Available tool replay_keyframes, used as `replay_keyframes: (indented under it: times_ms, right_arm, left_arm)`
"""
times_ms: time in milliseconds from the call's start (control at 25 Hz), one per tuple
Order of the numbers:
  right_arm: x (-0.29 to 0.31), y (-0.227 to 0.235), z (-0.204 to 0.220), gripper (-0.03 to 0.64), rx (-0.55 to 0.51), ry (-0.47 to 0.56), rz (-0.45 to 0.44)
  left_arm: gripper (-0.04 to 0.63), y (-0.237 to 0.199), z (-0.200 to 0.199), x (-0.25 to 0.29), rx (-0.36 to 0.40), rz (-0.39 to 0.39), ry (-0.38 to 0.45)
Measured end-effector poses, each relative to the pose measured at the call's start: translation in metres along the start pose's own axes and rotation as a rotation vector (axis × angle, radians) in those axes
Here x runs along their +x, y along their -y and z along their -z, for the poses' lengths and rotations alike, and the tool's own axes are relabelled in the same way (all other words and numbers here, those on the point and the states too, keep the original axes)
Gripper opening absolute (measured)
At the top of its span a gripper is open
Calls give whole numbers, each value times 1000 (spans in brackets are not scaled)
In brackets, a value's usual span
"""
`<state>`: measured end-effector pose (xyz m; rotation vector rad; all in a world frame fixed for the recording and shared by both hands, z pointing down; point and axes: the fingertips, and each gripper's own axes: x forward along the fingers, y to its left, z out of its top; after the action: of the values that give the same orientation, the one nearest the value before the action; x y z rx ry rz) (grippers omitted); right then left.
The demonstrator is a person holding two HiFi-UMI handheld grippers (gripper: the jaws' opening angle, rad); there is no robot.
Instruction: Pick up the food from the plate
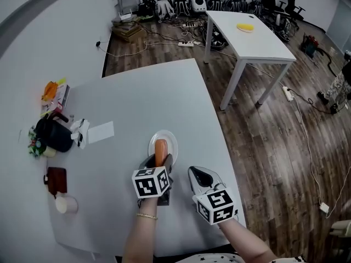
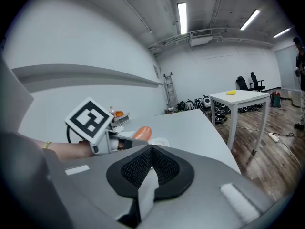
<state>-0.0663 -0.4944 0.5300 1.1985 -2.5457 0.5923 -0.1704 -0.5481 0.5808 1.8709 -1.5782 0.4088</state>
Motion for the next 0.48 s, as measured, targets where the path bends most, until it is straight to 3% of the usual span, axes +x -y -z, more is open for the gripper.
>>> replay_keyframes:
  times_ms: [200,480]
  right_arm:
    - [-23,-14,-4,-2,-28,23,-16]
    - [-56,-38,1,-2,-40,53,-36]
  left_arm:
    - [213,40,0,-81,-62,39,181]
    - [213,70,16,-173,-20,34,331]
